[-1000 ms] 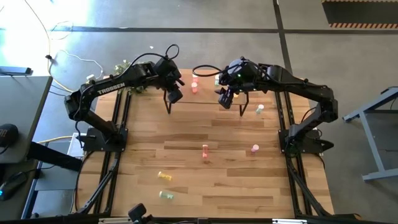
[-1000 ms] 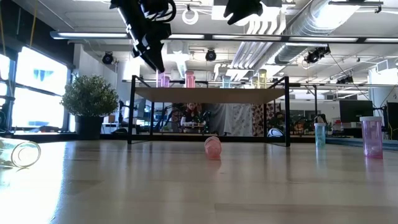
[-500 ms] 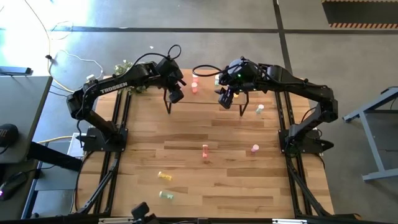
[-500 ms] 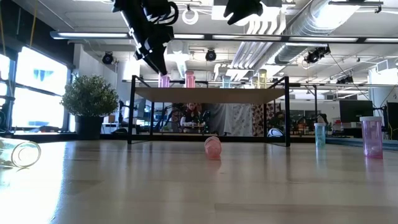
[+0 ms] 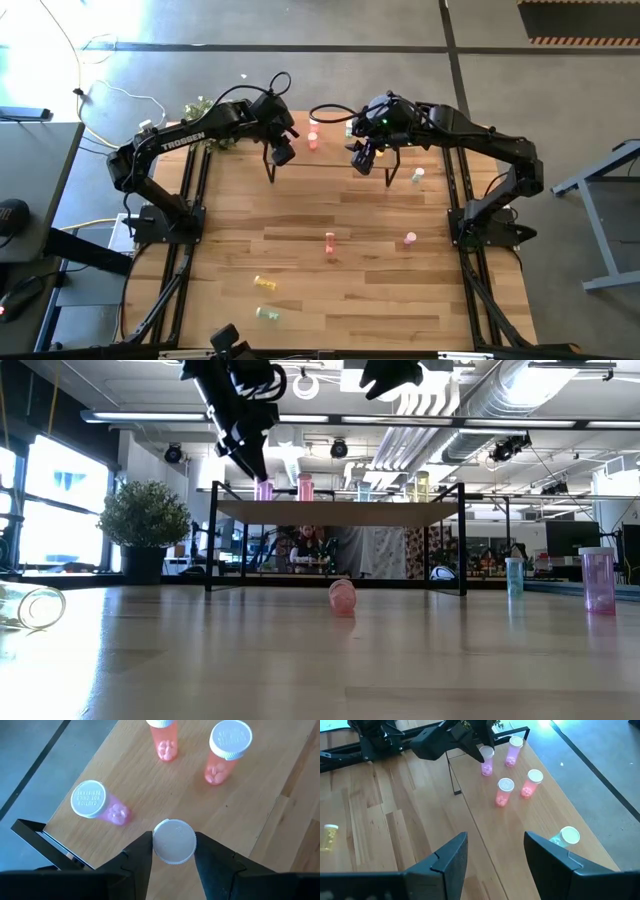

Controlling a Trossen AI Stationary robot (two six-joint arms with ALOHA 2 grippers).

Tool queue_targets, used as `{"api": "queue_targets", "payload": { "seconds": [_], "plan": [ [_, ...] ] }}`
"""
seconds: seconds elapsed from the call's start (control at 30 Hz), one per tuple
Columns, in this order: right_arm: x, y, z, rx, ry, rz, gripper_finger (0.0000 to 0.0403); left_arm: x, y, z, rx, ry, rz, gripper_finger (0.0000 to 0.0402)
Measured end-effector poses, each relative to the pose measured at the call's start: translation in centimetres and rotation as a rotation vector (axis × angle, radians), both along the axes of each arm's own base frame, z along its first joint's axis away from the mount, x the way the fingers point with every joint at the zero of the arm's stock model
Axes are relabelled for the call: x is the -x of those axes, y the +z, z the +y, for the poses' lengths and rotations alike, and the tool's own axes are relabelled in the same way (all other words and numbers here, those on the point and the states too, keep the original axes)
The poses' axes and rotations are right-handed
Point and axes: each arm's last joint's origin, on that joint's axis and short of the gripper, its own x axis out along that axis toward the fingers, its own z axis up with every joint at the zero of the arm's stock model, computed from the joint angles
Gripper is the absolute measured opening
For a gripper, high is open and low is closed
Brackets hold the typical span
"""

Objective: Pick and place medicine bottles onto shelf by color
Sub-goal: Put the bottom purple pill bottle on the shelf aligned with the other purple pill bottle, then put the top blue pill bottle on the shelf aligned with the other blue pill bottle

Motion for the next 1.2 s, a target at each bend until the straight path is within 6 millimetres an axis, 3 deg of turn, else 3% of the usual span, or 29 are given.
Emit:
{"api": "queue_targets", "payload": {
  "seconds": [0.37,0.67,1.2],
  "plan": [
    [0.0,0.0,0.0,-0.011,-0.010,-0.005,0.0186,-0.1,0.2,0.2,-0.040,0.022,-0.005,0.0181],
    [0.0,0.0,0.0,-0.018,-0.017,-0.008,0.0186,-0.1,0.3,0.2,-0.038,0.021,-0.006,0.0186],
    [0.2,-0.2,0.1,-0.057,-0.047,0.010,0.0186,0.4,5.9,-1.0,-0.029,0.023,-0.020,0.0186]
  ]
}}
